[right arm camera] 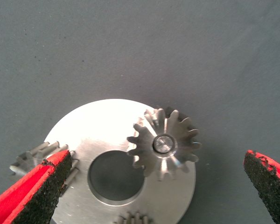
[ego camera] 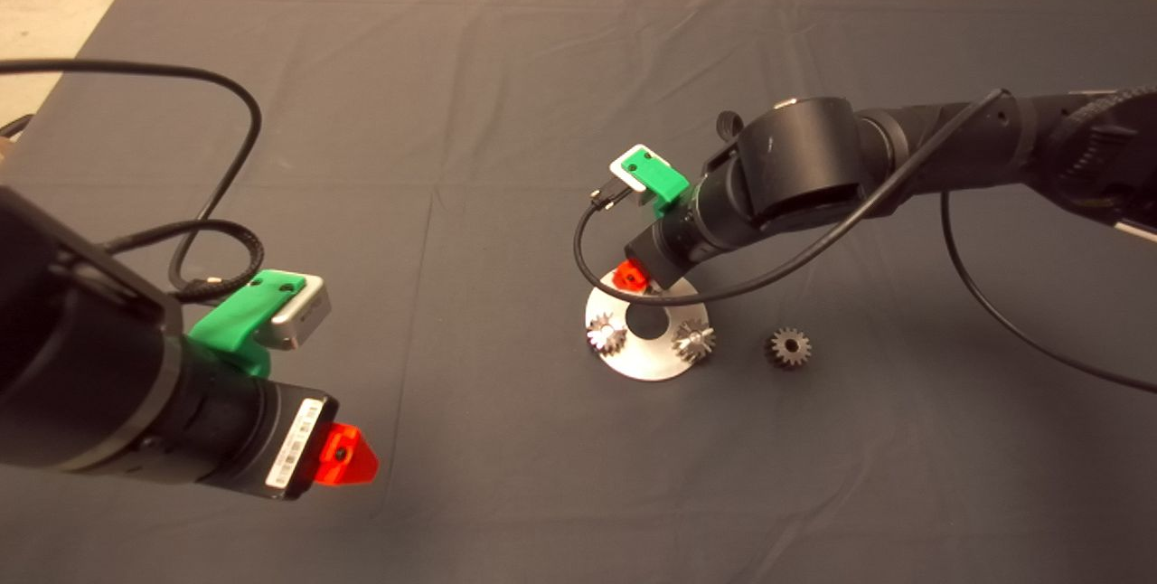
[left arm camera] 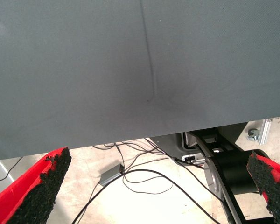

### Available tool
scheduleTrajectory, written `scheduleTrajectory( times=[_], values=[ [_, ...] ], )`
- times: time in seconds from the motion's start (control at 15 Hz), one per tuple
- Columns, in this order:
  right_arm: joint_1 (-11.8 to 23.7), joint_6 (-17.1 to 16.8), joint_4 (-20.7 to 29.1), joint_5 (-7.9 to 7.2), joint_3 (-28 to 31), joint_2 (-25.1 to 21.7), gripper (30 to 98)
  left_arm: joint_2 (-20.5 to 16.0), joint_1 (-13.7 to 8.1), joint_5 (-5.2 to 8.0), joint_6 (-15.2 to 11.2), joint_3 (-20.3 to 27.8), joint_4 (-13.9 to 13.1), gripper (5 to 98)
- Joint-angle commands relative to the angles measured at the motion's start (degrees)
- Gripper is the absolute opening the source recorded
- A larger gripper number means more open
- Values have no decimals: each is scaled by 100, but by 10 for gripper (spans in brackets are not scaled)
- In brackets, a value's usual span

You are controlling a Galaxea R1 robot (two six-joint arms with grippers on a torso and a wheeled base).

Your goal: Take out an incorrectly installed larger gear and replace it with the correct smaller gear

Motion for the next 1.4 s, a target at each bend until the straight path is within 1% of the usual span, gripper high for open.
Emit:
scheduleTrajectory(
  times=[0.0, 0.13, 0.33, 0.67, 1.0, 1.2, 1.27, 1.33],
  values=[
    [38, 311, -382, 8, 31, -12, 977, 1, -50, 46, 2, 73, -60, 978],
    [-6, 319, -407, 8, 23, -29, 977, 1, -50, 46, 2, 73, -68, 978],
    [-43, 549, -488, -18, 31, -38, 977, 1, -50, 37, -5, 73, -67, 978],
    [-164, 574, -531, -35, 23, -104, 977, 9, -50, 42, 2, 73, -60, 978],
    [-200, 627, -610, -35, 23, -266, 977, 9, -50, 37, 2, 73, -60, 978],
    [-261, 627, -662, -27, 22, -275, 977, 9, -50, 37, 2, 73, -69, 978],
    [-299, 627, -689, -21, 14, -275, 977, 9, -48, 5, 2, 73, -60, 978],
    [-314, 627, -698, -6, 14, -267, 977, 9, -45, 2, 2, 73, -64, 978]
  ],
)
